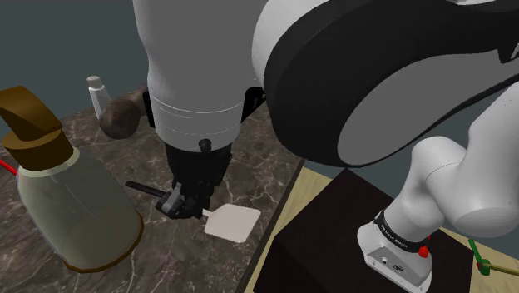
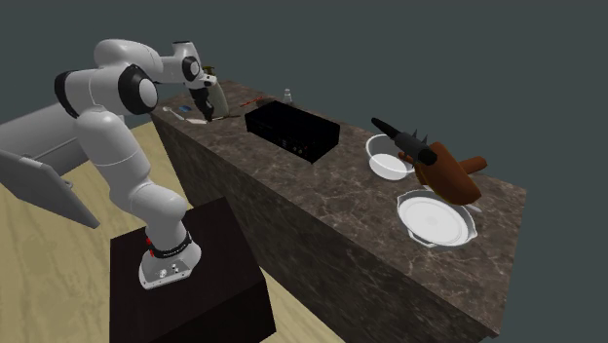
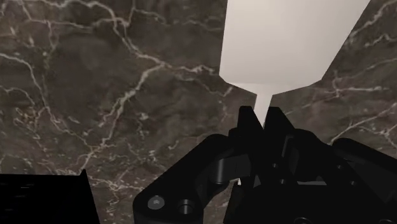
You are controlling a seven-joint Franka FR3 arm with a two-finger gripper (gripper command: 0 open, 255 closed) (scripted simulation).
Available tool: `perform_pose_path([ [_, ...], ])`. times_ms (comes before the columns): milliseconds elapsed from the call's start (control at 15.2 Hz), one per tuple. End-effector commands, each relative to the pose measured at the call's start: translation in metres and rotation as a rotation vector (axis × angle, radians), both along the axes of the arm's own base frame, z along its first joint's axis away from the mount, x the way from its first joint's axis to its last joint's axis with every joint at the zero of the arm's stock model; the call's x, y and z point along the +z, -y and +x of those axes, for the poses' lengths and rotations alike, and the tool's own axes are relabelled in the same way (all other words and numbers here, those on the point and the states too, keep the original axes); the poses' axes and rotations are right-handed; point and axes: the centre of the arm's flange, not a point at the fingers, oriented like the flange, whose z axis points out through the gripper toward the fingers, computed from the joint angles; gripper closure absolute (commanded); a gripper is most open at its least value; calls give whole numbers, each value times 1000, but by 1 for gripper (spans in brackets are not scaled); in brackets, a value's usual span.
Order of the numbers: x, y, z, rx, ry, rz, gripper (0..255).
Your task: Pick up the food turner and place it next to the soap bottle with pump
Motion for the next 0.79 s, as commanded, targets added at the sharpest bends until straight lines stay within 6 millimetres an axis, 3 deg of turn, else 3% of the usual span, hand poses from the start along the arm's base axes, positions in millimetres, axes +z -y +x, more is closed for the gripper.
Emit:
perform_pose_path([
  [0,-11,0,0,0,0,0,255],
  [462,-47,0,0,0,0,0,255],
  [726,-47,0,0,0,0,0,255],
])
